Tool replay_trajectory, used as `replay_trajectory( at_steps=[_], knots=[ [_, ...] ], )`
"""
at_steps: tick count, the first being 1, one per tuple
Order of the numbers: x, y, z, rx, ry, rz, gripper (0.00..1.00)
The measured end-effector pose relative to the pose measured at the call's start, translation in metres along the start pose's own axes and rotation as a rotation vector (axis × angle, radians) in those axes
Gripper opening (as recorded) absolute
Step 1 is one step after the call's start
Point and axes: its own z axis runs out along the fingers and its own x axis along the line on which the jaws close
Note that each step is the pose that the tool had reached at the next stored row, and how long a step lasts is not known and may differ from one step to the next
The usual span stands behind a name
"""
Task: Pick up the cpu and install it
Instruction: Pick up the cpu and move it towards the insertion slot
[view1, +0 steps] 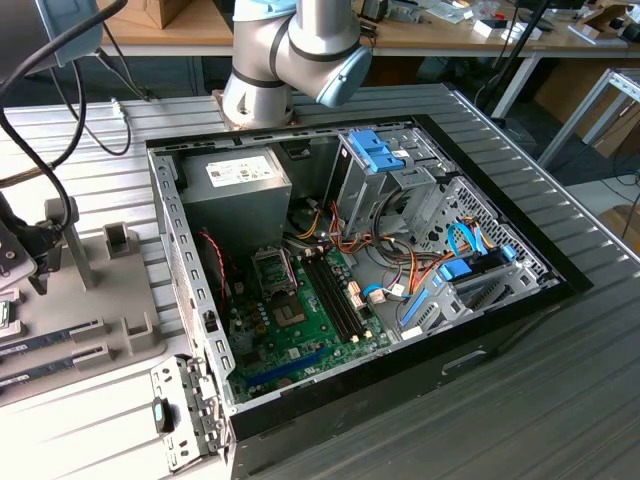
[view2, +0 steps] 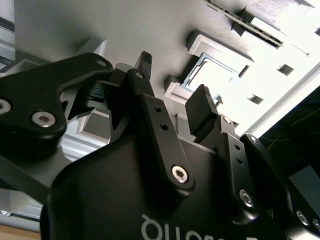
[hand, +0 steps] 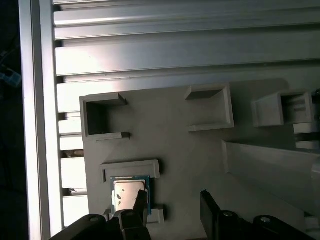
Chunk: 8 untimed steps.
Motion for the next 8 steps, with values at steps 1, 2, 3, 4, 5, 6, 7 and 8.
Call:
replay_trajectory(
  at_steps=[1, 2, 3, 4, 5, 6, 7, 8],
  knots=[
    [0.0, 0.0, 0.0002, 0.0, 0.0, 0.0, 0.54],
    [0.0, 0.0, 0.0004, 0.0, 0.0, 0.0, 0.54],
    [0.0, 0.0, 0.0006, 0.0, -0.0001, 0.0, 0.54],
    [0.0, 0.0, 0.0008, 0.0, 0.0, 0.0, 0.54],
    [0.0, 0.0, 0.001, 0.0, 0.0, 0.0, 0.54],
    [0.0, -0.0001, 0.0012, 0.0, 0.0, 0.0, 0.54],
    [0.0, -0.0001, 0.0015, -0.0001, -0.0001, 0.0, 0.54],
    [0.0, -0.0001, 0.0017, 0.0, -0.0001, 0.0, 0.54]
  ],
)
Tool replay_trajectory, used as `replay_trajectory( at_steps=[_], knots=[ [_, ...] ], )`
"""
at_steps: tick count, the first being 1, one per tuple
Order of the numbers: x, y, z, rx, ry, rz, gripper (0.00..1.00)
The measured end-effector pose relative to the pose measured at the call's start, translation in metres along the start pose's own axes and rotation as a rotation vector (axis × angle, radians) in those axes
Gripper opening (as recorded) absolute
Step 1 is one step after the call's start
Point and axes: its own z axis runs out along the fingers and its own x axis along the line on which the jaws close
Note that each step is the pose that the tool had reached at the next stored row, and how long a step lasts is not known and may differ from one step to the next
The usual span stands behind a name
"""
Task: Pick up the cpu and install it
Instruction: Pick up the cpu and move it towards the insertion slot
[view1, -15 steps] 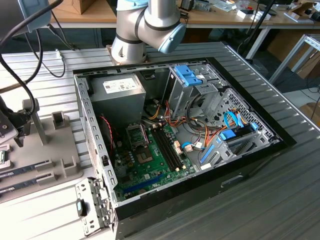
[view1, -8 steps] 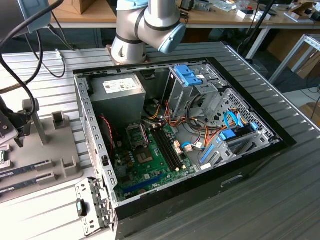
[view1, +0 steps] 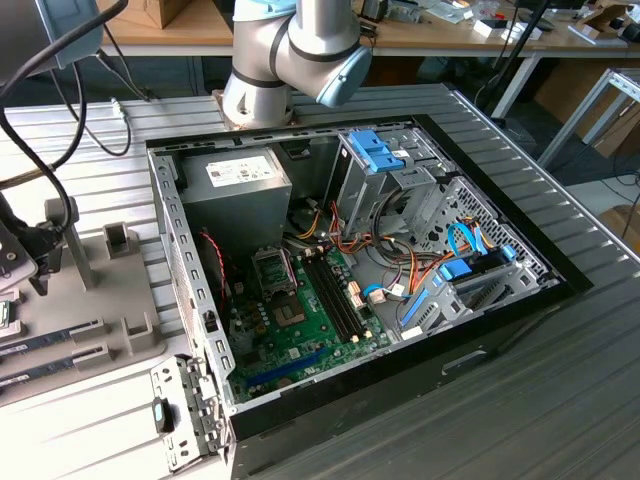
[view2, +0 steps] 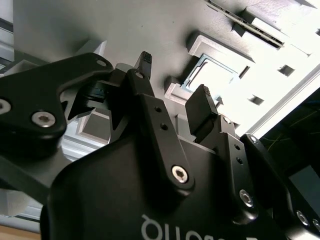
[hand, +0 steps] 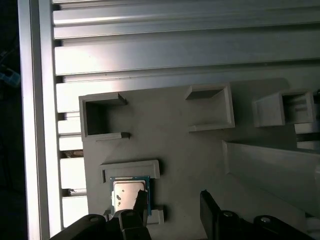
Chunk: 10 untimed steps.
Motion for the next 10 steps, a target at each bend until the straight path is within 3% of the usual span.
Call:
replay_trajectory(
  at_steps=[10],
  knots=[
    [0.0003, -0.0002, 0.0031, 0.0, -0.0001, 0.0, 0.54]
  ],
)
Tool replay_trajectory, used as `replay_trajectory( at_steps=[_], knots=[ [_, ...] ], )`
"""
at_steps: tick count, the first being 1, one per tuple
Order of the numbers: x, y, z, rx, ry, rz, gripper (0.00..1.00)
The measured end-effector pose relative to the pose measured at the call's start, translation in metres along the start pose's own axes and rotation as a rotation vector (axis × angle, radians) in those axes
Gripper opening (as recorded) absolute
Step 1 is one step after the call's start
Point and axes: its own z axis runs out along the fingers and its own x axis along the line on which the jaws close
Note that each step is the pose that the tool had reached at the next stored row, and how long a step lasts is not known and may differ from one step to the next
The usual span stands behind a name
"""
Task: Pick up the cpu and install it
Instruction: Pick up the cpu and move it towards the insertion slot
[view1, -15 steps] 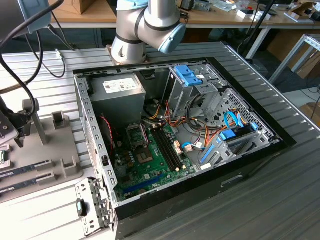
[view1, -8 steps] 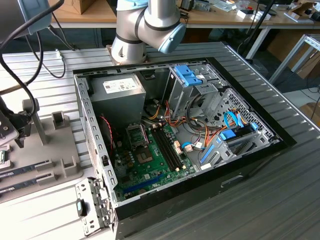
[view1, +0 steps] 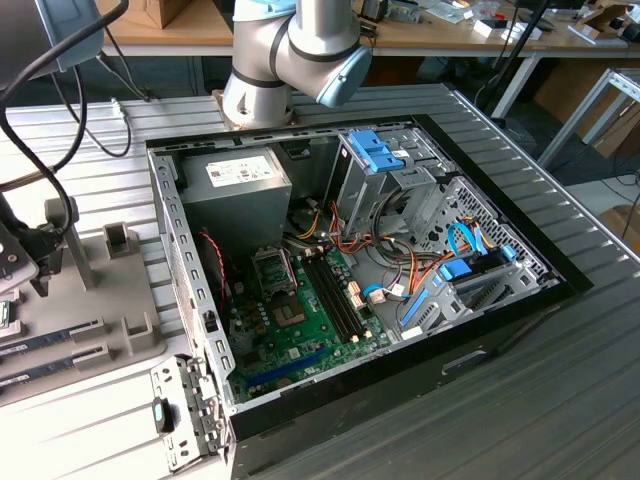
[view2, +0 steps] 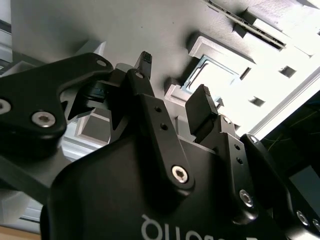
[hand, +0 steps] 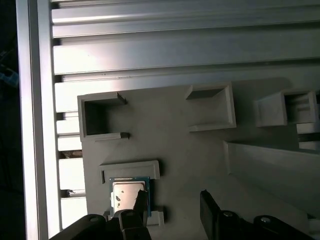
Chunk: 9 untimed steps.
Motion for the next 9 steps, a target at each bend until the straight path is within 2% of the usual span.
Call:
replay_trajectory(
  at_steps=[5, 9],
  knots=[
    [0.0066, -0.0006, 0.0019, 0.0, -0.0001, 0.0, 0.54],
    [0.0212, -0.0017, 0.0036, 0.0, 0.0, 0.0, 0.54]
  ],
)
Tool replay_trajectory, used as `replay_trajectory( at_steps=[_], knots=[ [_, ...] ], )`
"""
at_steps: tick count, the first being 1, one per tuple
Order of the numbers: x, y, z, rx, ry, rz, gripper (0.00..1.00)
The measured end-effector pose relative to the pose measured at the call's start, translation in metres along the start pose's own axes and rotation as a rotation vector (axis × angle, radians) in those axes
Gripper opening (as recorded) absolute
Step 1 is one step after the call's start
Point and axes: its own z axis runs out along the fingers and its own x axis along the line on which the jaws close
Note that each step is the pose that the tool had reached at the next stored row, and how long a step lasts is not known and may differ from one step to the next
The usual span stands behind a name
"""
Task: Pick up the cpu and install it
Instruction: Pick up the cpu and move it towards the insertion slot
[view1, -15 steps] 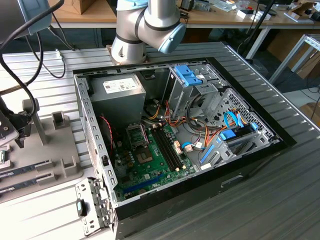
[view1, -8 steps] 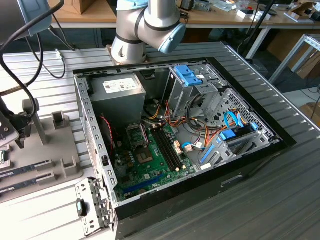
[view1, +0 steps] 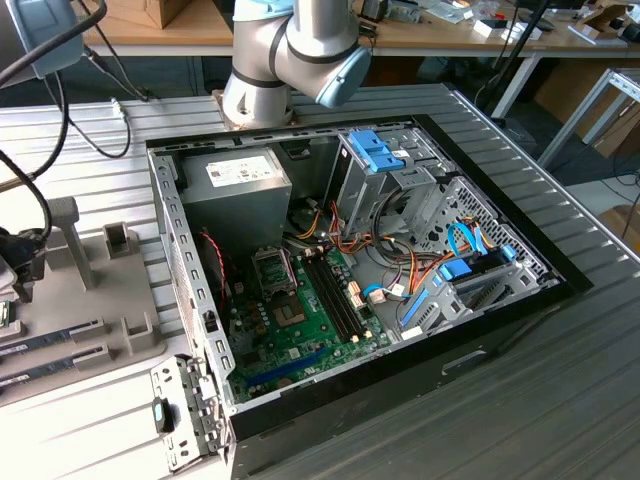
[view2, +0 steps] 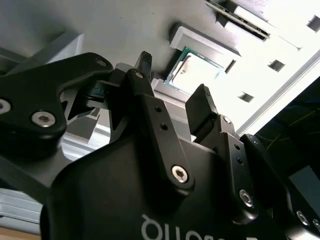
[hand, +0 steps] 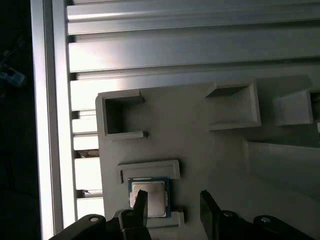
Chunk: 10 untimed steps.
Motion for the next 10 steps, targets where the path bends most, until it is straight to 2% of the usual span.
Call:
replay_trajectory(
  at_steps=[4, 6, 7, 10],
  knots=[
    [0.0066, -0.0007, 0.0028, 0.0, 0.0, 0.0, 0.54],
    [0.007, -0.0009, 0.0037, 0.0012, -0.0002, 0.0, 0.54],
    [0.0072, -0.0008, 0.0038, 0.0037, -0.0002, 0.0, 0.54],
    [0.0078, -0.0009, 0.0046, 0.0172, -0.0012, -0.005, 0.54]
  ],
)
